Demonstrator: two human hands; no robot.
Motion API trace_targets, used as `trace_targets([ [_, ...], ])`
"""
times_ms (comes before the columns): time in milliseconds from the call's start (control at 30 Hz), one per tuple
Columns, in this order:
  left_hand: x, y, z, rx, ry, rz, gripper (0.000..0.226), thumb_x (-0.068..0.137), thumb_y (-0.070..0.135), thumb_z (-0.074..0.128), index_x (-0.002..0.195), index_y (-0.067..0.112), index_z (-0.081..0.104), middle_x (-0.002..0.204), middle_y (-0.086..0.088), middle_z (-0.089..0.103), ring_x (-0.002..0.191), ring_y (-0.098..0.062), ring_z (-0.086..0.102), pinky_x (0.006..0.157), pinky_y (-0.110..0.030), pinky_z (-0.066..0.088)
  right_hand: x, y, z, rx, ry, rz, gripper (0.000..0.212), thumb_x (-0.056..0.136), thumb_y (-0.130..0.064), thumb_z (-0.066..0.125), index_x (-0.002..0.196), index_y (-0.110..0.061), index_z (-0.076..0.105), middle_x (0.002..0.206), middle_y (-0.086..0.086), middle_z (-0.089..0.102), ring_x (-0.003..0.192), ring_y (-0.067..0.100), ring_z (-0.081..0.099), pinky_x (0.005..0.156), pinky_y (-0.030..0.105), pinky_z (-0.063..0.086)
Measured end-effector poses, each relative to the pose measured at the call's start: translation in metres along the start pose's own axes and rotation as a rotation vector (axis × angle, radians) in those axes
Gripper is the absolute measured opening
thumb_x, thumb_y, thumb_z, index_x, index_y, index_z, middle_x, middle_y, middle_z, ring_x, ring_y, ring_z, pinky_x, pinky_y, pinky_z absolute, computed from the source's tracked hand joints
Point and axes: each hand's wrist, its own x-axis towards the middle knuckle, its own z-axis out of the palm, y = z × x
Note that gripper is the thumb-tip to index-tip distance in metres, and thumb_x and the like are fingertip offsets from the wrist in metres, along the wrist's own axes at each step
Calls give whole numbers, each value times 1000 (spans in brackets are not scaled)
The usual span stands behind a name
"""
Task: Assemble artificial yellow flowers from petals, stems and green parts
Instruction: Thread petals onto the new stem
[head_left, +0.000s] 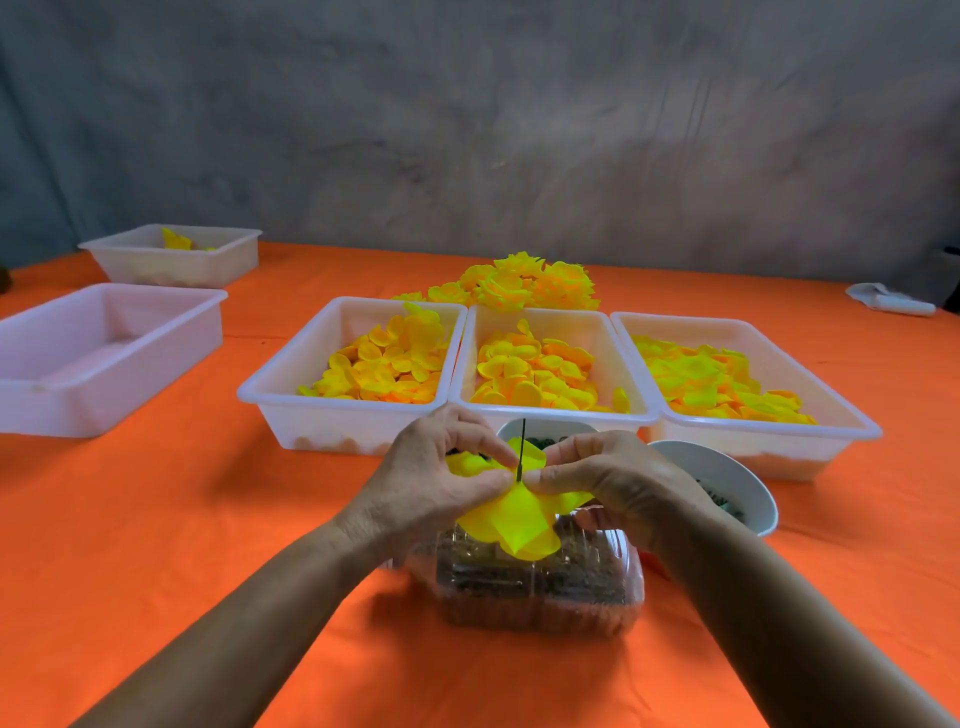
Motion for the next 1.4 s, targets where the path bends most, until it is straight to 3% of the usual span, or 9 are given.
trace_targets([
  [333, 3, -9, 11, -79, 56, 16, 19, 56, 33, 89, 60, 26, 71, 80, 10, 63, 84, -13, 62, 81, -41, 50, 3, -4, -13, -69, -13, -12, 12, 71, -15, 79, 69, -17, 68, 58, -5, 63, 49, 1, 56, 46, 16, 42],
  [533, 6, -14, 12, -104, 25, 37, 13, 59, 35, 82, 58, 29, 70, 78, 10, 63, 83, -16, 62, 80, -46, 50, 38, -18, -85, -120, 443, -157, 6, 77, -6, 72, 80, -11, 71, 68, 7, 61, 61, 14, 52, 54, 22, 38],
  [667, 8, -17, 13, -119, 44, 68, 20, 56, 46, 80, 56, 29, 70, 76, 5, 65, 84, -17, 63, 81, -45, 51, 76, 1, -143, -521, 698, -126, 12, 77, -4, 69, 88, -7, 73, 83, 14, 68, 77, 25, 59, 67, 27, 39],
  [900, 9, -14, 13, -128, -8, 23, 15, 61, 32, 82, 57, 28, 69, 73, 12, 65, 74, -3, 61, 71, -19, 45, 134, 30, -182, -1043, 498, 94, 46, 88, -16, 62, 133, -14, 52, 142, 12, 48, 127, 31, 46, 99, 32, 38],
  [1033, 6, -17, 11, -177, -22, -9, 13, 62, 36, 81, 59, 32, 69, 76, 14, 64, 76, -2, 60, 73, -19, 45, 148, 30, -179, -1105, 350, 173, 59, 91, -11, 55, 145, -8, 31, 152, 12, 31, 136, 24, 37, 98, 22, 33],
  [1100, 6, -20, 10, -187, -24, -3, 13, 62, 37, 80, 60, 31, 69, 76, 13, 64, 76, -3, 59, 73, -19, 45, 149, 28, -178, -1138, 400, 184, 52, 90, -11, 56, 140, -6, 43, 146, 13, 42, 131, 24, 44, 95, 23, 37],
  [1167, 7, -22, 9, -188, -29, 8, 14, 62, 38, 80, 60, 30, 69, 75, 13, 64, 74, -3, 59, 72, -18, 44, 146, 29, -178, -1121, 518, 150, 24, 85, -6, 59, 108, -5, 68, 124, 16, 61, 115, 30, 56, 83, 28, 44],
  [1267, 9, -23, 10, -192, -40, 19, 15, 61, 39, 81, 59, 29, 69, 73, 12, 64, 73, -3, 59, 71, -17, 44, 146, 37, -181, -943, 653, 66, 26, 84, -2, 58, 58, -7, 58, 93, 26, 65, 98, 41, 59, 67, 31, 36],
  [1400, 10, -23, 10, -218, -29, -7, 18, 58, 39, 81, 60, 25, 70, 73, 11, 64, 73, -5, 60, 69, -21, 46, 139, 39, -180, -781, 823, -51, 17, 89, -11, 60, 86, 2, 70, 104, 29, 64, 100, 44, 57, 75, 38, 42],
])
